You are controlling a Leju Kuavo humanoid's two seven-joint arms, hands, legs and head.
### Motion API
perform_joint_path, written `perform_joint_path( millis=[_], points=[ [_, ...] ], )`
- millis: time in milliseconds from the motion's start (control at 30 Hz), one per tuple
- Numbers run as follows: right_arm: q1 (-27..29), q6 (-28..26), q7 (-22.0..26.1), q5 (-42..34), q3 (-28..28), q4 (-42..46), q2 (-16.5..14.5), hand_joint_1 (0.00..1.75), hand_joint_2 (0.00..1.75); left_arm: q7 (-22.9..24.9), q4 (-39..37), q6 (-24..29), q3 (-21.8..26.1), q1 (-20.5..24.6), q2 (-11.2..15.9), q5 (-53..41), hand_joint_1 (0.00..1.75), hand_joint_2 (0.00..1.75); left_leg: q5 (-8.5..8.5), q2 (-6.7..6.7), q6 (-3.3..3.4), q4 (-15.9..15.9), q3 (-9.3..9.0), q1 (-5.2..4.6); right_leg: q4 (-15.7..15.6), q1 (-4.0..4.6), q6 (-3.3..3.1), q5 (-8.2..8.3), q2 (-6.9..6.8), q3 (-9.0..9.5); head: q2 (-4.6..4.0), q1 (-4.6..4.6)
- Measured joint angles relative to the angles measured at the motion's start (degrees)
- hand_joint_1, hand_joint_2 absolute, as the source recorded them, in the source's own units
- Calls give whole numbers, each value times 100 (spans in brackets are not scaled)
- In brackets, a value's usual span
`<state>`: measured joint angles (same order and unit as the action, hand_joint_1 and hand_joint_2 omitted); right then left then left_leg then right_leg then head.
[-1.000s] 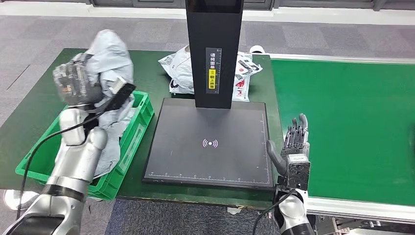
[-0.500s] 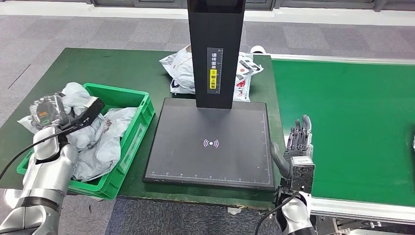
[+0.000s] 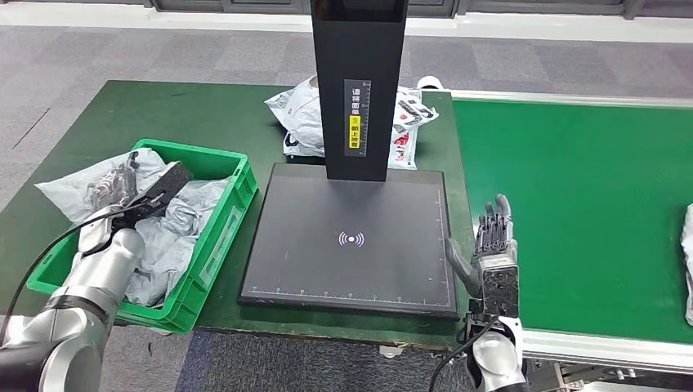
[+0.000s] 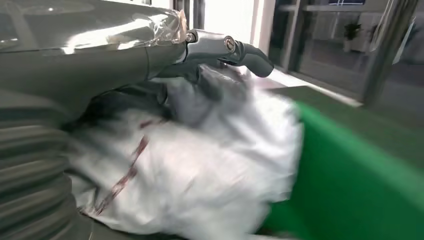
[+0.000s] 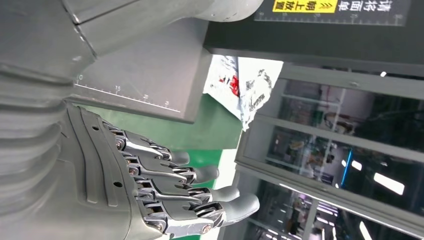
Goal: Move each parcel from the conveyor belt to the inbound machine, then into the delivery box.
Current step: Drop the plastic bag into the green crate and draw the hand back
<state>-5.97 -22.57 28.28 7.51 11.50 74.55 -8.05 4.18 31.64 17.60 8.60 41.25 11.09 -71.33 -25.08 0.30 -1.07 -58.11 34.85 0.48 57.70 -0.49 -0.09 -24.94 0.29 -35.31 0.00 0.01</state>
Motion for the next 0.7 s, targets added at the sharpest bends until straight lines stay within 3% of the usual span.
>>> perform_joint_path(
  millis=[200,333,467,600,700],
  points=[
    [-3,102,-157,116,0,0,54,0,175,-1552,-175,310,629,318,-172,2453,0,175,2,0,-3,0,0,1,0,1,-2,2,0,1,0,1],
    [-5,124,-166,140,0,0,78,0,175,-1812,-182,309,979,456,-264,2940,0,0,2,-1,-3,0,0,0,0,0,-1,2,0,2,0,1],
    [-12,126,-191,157,0,-1,92,0,175,-2186,-167,19,1178,505,-353,3805,0,175,2,-1,-3,0,0,0,0,1,-1,2,0,2,0,1],
    [-60,124,-204,137,-3,-27,140,0,175,-2454,-34,-780,1320,553,-440,5198,0,175,2,-1,-3,0,0,0,0,0,-1,2,0,2,0,1],
    [-108,124,-183,112,-14,-64,175,0,175,-2491,89,-1055,1326,567,-484,5673,0,175,2,-1,-3,0,0,0,0,0,-1,2,0,2,0,1]
  ],
)
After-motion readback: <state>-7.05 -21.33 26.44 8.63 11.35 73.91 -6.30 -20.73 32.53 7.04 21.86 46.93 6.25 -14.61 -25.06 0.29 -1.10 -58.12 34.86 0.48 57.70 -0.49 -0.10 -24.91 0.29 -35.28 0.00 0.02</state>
